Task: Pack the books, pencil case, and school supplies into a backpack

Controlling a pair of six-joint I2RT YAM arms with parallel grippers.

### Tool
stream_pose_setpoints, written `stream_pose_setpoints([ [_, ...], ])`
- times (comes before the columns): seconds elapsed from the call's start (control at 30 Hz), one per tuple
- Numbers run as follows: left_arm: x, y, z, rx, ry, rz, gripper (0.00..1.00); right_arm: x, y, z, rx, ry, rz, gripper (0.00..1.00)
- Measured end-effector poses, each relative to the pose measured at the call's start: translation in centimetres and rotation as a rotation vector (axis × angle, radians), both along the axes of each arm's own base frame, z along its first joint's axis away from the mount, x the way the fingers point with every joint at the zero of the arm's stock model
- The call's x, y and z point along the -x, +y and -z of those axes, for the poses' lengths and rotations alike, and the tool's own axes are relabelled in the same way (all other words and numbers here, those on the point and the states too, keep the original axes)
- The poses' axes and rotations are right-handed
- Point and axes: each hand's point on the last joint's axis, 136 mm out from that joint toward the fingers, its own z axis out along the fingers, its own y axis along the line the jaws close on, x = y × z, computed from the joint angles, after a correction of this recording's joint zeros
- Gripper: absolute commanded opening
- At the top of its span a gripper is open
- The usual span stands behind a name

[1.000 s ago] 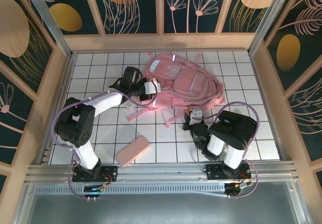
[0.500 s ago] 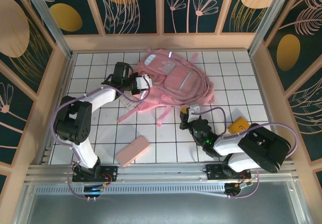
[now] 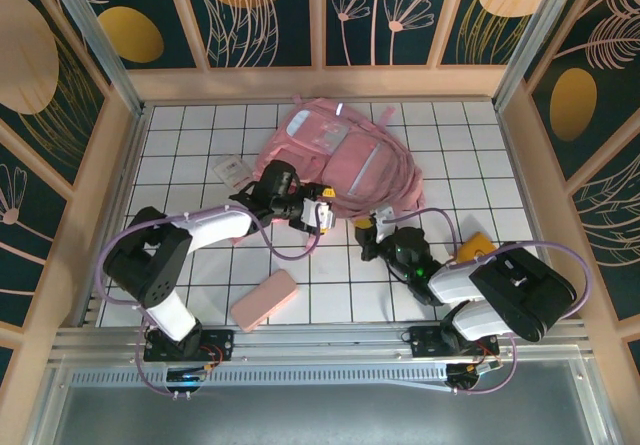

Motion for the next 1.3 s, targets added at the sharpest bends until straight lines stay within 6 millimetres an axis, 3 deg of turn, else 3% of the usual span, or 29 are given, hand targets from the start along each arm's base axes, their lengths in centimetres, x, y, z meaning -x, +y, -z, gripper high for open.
stream_pose_setpoints([
  [0.27, -0.8, -0.9, 3.5, -0.06, 0.011, -0.029, 0.61, 1.4, 1.4, -0.1, -0.021, 0.012, -0.121, 0.0],
  [0.37, -1.2, -1.2, 4.0, -0.074, -0.009, -0.046, 0.38, 1.6, 1.5, -0.1, -0.023, 0.014, -0.131, 0.0],
  [0.47, -1.7, -1.3, 4.3, -0.077, -0.023, -0.065, 0.0, 1.4, 1.3, 0.0, -0.021, 0.017, -0.124, 0.0],
  [0.53, -1.8, -1.4, 4.2, -0.075, -0.037, -0.066, 0.0, 1.2, 1.0, 0.1, -0.018, 0.022, -0.114, 0.03],
  [0.63, -1.8, -1.5, 4.1, -0.074, -0.048, -0.056, 0.0, 0.9, 0.9, 0.3, -0.014, 0.046, -0.116, 0.25],
  [0.77, -1.5, -1.6, 3.8, -0.068, -0.04, -0.032, 0.0, 1.2, 1.0, 0.7, 0.006, 0.074, -0.147, 0.37],
  [1.0, -1.3, -2.1, 2.4, -0.051, -0.018, 0.0, 0.0, 1.5, 1.0, 1.5, 0.057, 0.077, -0.184, 0.38],
  [1.3, -1.0, -2.1, 2.5, -0.06, 0.004, 0.006, 0.0, 0.6, 1.3, 2.6, 0.069, 0.063, -0.177, 0.41],
])
